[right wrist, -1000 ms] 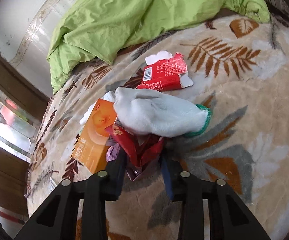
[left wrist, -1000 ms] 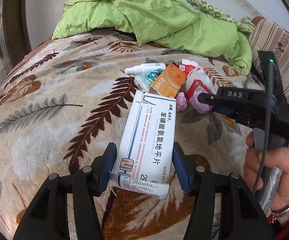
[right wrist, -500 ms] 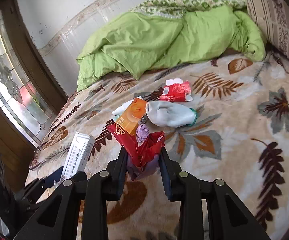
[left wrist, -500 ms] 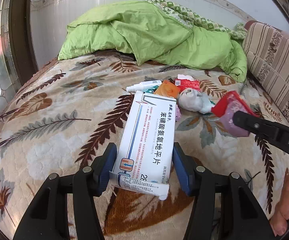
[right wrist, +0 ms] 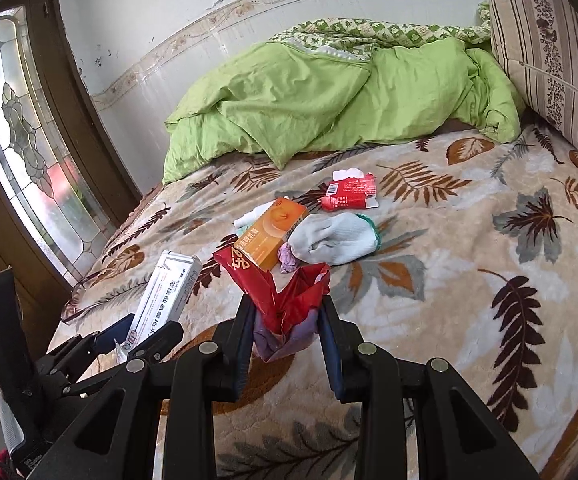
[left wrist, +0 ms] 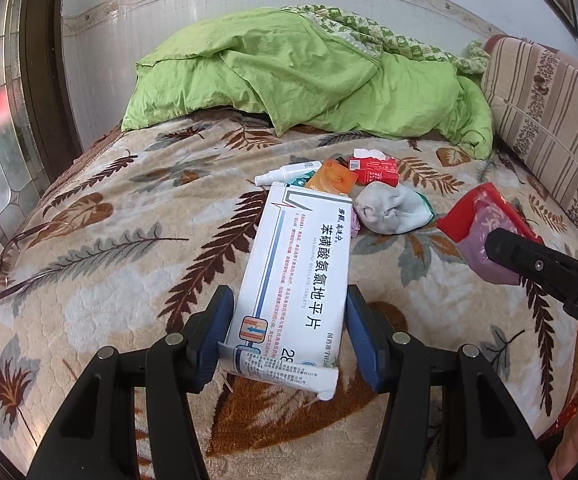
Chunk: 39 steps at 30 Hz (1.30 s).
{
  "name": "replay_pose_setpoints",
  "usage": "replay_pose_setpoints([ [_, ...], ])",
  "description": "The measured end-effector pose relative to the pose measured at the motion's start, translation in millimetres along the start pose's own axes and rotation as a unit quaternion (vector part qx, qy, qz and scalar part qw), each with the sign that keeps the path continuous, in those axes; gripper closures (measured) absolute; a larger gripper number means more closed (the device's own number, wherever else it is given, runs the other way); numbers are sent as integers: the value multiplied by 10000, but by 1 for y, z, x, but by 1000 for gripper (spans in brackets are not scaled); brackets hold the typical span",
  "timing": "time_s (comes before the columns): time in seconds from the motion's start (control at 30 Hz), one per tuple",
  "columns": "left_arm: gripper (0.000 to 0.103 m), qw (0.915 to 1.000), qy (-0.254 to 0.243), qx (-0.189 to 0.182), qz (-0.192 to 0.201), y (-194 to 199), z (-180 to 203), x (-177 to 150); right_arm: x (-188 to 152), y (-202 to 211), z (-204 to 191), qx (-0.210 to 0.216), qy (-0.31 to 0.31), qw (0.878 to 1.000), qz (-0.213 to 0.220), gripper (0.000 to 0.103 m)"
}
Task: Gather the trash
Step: 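Lift and hold the white tablet box and red wrapper above the bed with both tools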
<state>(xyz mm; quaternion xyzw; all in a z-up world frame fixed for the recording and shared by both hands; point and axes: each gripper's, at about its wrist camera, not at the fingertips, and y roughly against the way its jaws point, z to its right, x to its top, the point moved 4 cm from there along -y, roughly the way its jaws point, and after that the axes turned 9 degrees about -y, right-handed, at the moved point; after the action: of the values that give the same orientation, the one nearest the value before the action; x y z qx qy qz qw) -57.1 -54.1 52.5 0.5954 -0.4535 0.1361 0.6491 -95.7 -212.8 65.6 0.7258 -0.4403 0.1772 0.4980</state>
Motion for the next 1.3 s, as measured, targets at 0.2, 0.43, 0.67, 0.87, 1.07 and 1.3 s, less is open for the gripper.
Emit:
replay_pose_setpoints([
  [0.2,48,9999,-90,123,48,0,2,2,0,-2,-3,30,38,10000,4,70],
  [0.43,48,9996,-169,188,86,1,3,4,1,-1,-1,41,-34,10000,-1,70],
  [0.67,48,9995,-211,223,112,2,3,5,2,0,0,38,-59,10000,16,70],
  [0.87,48,9994,-228,220,117,2,3,5,2,0,1,42,-70,10000,23,70],
  [1.07,48,9994,-223,216,118,2,4,5,2,1,1,57,-94,9999,12,70],
  [1.3,48,9994,-226,220,121,2,5,4,2,1,2,61,-105,9999,13,70],
])
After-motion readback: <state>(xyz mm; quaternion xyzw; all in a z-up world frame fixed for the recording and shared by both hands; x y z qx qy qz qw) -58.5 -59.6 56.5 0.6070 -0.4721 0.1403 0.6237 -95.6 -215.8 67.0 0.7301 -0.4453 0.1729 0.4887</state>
